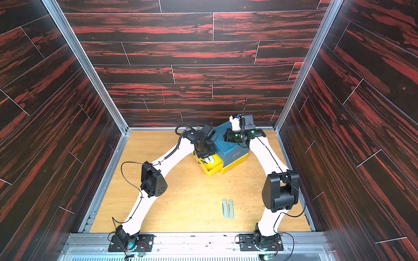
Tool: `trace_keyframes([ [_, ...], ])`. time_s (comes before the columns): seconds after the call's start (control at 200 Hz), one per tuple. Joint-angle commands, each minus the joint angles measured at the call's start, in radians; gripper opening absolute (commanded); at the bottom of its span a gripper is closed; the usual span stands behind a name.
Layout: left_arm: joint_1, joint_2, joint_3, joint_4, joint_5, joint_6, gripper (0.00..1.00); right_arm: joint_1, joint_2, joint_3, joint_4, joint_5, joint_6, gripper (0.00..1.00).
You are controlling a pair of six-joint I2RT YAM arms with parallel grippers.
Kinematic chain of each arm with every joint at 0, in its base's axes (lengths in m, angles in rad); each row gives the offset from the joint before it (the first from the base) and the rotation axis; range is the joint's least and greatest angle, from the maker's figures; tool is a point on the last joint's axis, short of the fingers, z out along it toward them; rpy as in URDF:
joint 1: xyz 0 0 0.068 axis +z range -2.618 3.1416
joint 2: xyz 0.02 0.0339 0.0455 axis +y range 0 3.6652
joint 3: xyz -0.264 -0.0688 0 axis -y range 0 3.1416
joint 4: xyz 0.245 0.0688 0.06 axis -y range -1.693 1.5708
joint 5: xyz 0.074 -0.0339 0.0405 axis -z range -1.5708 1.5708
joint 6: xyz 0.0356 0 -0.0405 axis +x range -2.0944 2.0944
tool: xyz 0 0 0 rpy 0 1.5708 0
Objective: Place the fruit knives into the drawer by color
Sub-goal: Place the fruit knife in the drawer.
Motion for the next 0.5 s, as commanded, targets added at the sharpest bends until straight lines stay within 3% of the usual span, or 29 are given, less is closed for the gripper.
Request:
trace_keyframes([
  [0.0,-0.005,-0.155,-0.002,-0.018,-0.082,0.050,0.32,0.004,0.092,-0.075,-0.229,0.066,-0.009,0.03],
  [0.195,-0.006,-0.381,-0.147,0.006,-0.154,0.099,0.18,0.004,0.097,-0.077,-0.231,0.073,-0.008,0.02],
  [0.301,-0.004,-0.545,-0.393,0.113,-0.189,0.101,0.00,0.005,0.098,-0.079,-0.234,0.076,-0.010,0.01],
  [0.491,0.009,-0.840,-0.850,0.337,-0.175,0.024,0.00,0.004,0.097,-0.080,-0.239,0.084,-0.011,0.00],
])
